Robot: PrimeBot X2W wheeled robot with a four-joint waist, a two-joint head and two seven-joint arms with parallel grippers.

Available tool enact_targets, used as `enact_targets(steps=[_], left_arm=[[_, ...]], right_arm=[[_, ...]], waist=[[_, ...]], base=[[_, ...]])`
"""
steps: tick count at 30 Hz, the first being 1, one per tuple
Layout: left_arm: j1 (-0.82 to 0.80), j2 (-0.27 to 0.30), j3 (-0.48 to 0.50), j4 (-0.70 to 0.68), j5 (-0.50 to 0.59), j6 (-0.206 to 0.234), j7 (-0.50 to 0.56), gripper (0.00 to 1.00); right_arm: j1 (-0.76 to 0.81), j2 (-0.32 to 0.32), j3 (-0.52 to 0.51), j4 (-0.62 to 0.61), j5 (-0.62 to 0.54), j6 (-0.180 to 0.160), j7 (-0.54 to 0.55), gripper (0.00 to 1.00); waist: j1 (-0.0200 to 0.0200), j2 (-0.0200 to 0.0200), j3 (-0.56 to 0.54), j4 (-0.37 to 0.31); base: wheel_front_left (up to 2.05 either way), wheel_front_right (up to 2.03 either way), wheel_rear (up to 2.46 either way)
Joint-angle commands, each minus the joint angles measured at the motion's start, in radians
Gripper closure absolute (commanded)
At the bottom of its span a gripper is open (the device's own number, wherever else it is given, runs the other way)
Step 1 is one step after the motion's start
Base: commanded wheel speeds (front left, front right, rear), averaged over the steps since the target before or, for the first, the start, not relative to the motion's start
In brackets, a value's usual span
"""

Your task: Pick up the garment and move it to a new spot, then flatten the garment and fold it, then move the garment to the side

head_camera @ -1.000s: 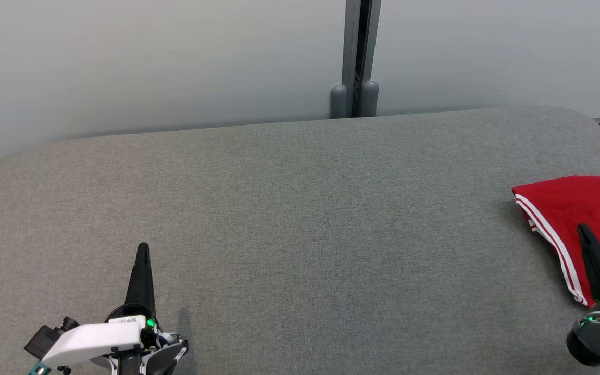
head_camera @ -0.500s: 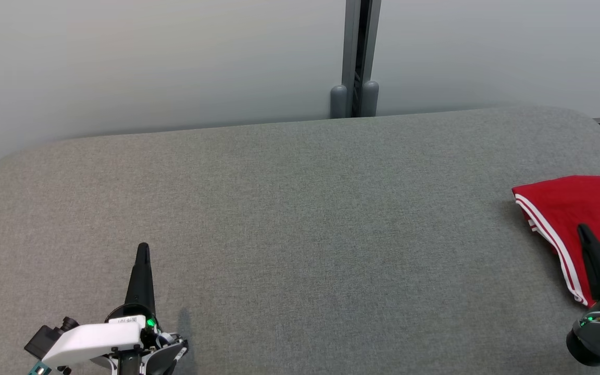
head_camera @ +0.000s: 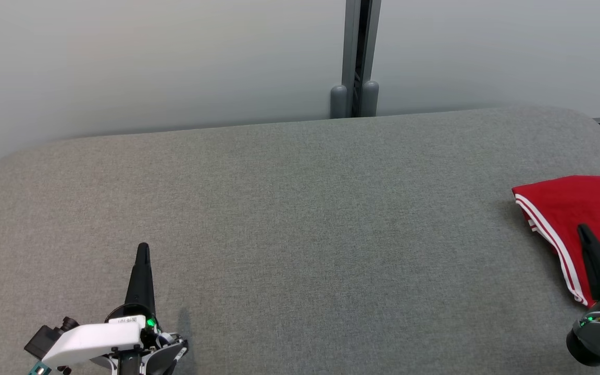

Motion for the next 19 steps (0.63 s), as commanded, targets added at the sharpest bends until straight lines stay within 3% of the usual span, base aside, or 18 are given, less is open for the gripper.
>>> enact_targets(steps=[1, 19], left_arm=[[-0.013, 0.002, 0.004, 0.0, -0.003, -0.004, -0.001, 1.0], [-0.013, 0.002, 0.004, 0.0, -0.003, -0.004, -0.001, 1.0]], right_arm=[[-0.008, -0.003, -0.002, 0.002, -0.003, 0.0, 0.006, 1.0], [-0.009, -0.003, -0.003, 0.002, -0.005, 0.0, 0.006, 1.0]], waist=[[0.0, 0.0, 0.0, 0.0], [0.0, 0.0, 0.0, 0.0]], base=[[0.0, 0.0, 0.0], [0.0, 0.0, 0.0]])
